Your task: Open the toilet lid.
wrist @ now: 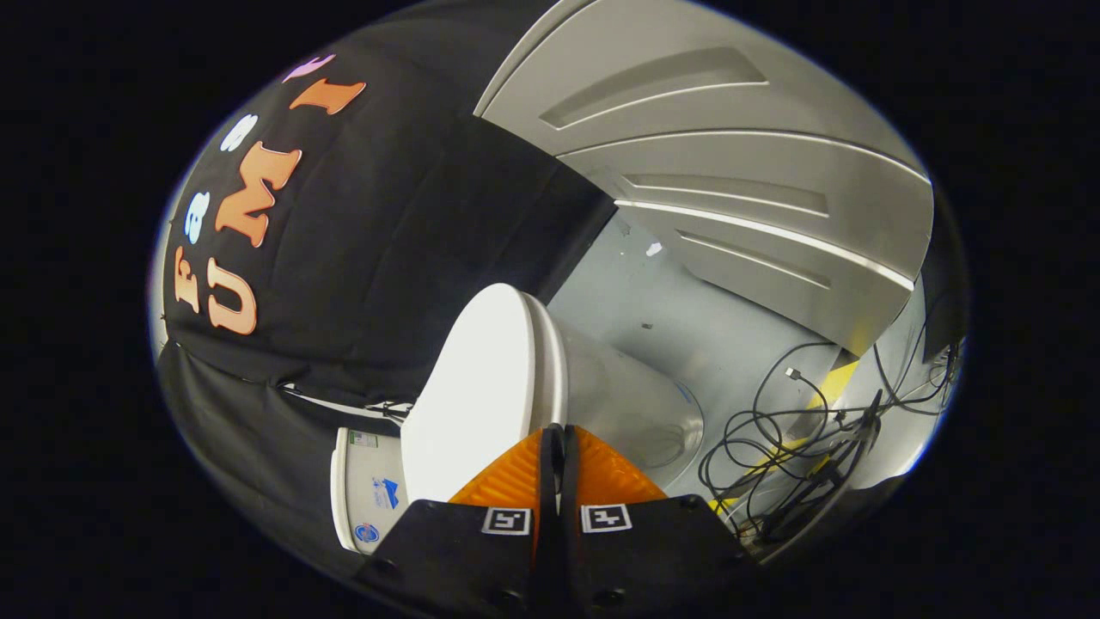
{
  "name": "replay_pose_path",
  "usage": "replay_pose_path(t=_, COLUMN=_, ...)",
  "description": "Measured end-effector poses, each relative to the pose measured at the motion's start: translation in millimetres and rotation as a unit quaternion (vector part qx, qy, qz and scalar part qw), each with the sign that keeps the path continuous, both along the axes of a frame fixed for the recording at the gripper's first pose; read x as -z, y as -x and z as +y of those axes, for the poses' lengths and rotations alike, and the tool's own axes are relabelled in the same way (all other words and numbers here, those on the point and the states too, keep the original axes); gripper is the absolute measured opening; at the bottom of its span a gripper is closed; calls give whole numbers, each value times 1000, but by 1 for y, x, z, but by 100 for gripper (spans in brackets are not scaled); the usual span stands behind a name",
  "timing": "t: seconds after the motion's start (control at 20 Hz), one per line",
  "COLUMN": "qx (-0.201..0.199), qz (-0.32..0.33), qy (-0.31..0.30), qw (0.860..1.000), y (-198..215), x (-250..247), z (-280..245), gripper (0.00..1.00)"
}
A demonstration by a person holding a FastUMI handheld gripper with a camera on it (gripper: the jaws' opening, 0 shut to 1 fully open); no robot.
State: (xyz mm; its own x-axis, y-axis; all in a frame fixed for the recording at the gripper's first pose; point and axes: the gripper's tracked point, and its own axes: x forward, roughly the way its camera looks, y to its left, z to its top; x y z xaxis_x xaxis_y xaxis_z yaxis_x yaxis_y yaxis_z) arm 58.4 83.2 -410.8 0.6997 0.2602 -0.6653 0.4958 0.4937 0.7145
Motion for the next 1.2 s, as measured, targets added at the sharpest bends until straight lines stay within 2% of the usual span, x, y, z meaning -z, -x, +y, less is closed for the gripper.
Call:
replay_pose_path(t=0.15, qx=-5, qz=-11, qy=-10, qw=1000, y=4, x=-16, z=2, gripper=8)
replay_pose_path(t=0.3, qx=-2, qz=-28, qy=32, qw=999, y=-3, x=-25, z=0, gripper=8)
replay_pose_path(t=0.45, qx=10, qz=-72, qy=74, qw=995, y=-20, x=-47, z=-5, gripper=8)
replay_pose_path(t=0.65, qx=-13, qz=-109, qy=126, qw=986, y=-23, x=-82, z=1, gripper=8)
replay_pose_path(t=0.85, qx=-8, qz=-117, qy=127, qw=985, y=-26, x=-107, z=13, gripper=8)
replay_pose_path(t=0.95, qx=-22, qz=-120, qy=169, qw=978, y=-29, x=-122, z=17, gripper=8)
replay_pose_path(t=1.05, qx=-44, qz=-134, qy=221, qw=965, y=-31, x=-146, z=25, gripper=8)
replay_pose_path(t=1.2, qx=-53, qz=-163, qy=250, qw=953, y=-37, x=-186, z=43, gripper=8)
